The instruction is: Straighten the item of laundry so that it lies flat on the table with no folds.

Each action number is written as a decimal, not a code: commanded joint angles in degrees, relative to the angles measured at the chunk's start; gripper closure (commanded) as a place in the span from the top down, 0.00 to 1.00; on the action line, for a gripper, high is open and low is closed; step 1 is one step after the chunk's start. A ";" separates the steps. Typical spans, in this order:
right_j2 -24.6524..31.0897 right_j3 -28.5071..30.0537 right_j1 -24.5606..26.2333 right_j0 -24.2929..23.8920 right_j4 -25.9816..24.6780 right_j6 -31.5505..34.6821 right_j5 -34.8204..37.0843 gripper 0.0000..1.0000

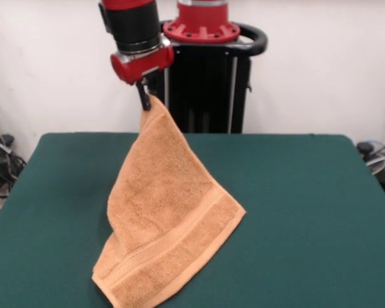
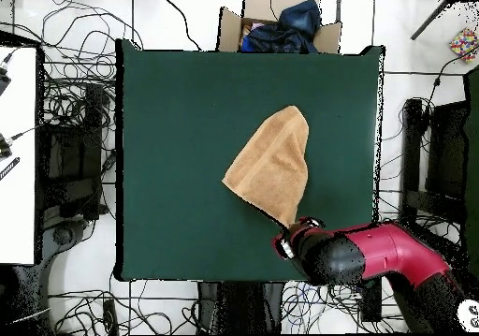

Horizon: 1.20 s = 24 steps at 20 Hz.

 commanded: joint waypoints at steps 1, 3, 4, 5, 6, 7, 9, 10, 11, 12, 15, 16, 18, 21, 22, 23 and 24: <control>3.28 4.83 -1.70 1.84 1.07 -7.41 5.73 0.00; 2.48 5.36 -1.88 3.07 0.50 -5.73 5.25 0.00; 2.21 5.56 -1.95 3.62 0.42 -4.97 4.87 0.00; 2.18 5.79 -2.08 4.04 0.70 -4.30 4.52 0.00; 2.28 6.06 -2.24 4.43 1.16 -3.57 3.99 0.00; 2.62 6.41 -2.30 4.71 1.84 -2.66 3.03 0.00; 3.63 7.23 -1.94 4.99 3.25 -0.58 -0.16 0.00; 4.21 7.64 -1.45 4.93 3.73 0.40 -2.34 0.00; 4.57 8.01 -0.91 4.93 3.97 1.33 -4.48 0.00; 4.94 8.29 -0.17 4.83 4.03 2.26 -7.03 0.00; 5.39 8.72 2.23 4.90 3.63 4.97 -14.84 0.00; 4.76 8.53 2.84 5.50 3.13 5.77 -16.76 0.00; 3.20 8.05 3.87 6.91 2.11 7.20 -20.05 0.00; 0.63 7.26 5.31 9.15 1.06 8.98 -25.10 0.00; -0.17 6.94 5.79 9.92 0.83 9.69 -27.37 0.00; -1.03 6.61 6.25 10.80 0.63 10.51 -30.01 0.00; -1.99 6.15 6.71 11.74 0.54 10.96 -32.03 0.00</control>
